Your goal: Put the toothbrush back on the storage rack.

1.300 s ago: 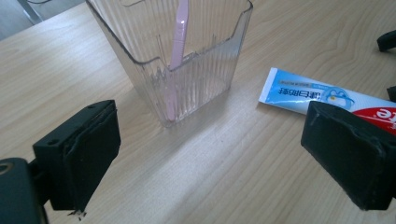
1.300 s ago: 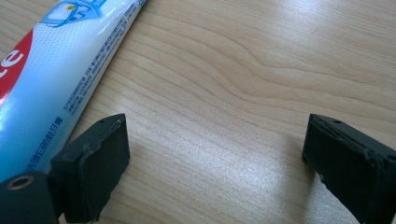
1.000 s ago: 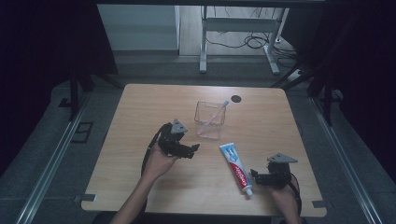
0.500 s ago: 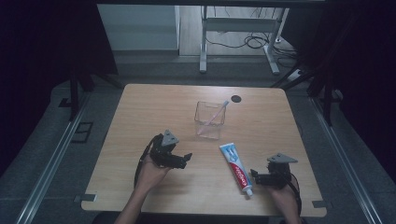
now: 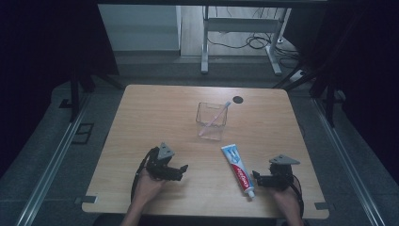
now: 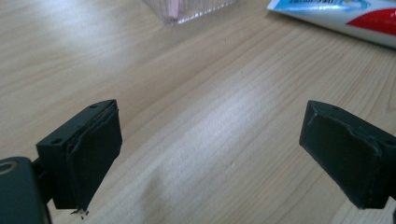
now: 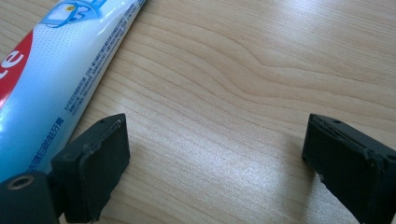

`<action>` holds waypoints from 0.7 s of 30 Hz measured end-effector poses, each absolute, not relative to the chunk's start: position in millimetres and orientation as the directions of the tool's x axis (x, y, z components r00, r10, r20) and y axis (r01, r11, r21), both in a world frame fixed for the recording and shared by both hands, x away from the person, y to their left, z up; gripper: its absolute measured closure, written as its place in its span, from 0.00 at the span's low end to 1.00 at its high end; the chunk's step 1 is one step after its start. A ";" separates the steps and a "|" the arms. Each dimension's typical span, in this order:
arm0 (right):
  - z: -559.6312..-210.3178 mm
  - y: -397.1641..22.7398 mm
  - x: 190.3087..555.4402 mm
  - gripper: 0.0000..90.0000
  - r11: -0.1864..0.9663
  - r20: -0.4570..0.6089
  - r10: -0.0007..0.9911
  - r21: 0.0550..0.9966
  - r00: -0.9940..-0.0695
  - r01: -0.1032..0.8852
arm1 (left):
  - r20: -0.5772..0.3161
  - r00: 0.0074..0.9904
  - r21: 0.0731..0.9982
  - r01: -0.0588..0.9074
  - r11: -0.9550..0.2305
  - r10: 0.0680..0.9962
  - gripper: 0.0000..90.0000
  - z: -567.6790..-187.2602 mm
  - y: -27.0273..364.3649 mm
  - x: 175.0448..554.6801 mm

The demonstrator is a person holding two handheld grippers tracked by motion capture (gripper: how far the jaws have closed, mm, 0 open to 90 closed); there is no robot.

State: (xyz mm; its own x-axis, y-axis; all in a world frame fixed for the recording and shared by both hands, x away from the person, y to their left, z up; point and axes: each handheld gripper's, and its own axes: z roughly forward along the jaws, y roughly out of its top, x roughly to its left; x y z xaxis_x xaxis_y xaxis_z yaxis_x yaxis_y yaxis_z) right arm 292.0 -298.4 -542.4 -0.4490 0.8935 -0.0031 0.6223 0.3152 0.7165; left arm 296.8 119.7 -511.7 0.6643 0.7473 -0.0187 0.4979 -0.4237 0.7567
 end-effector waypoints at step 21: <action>-542.4 -298.6 291.9 0.09 0.312 -0.002 0.894 0.720 -0.448 0.620 | -0.012 0.647 0.681 0.564 -0.468 0.762 0.07 -544.1 124.2 283.3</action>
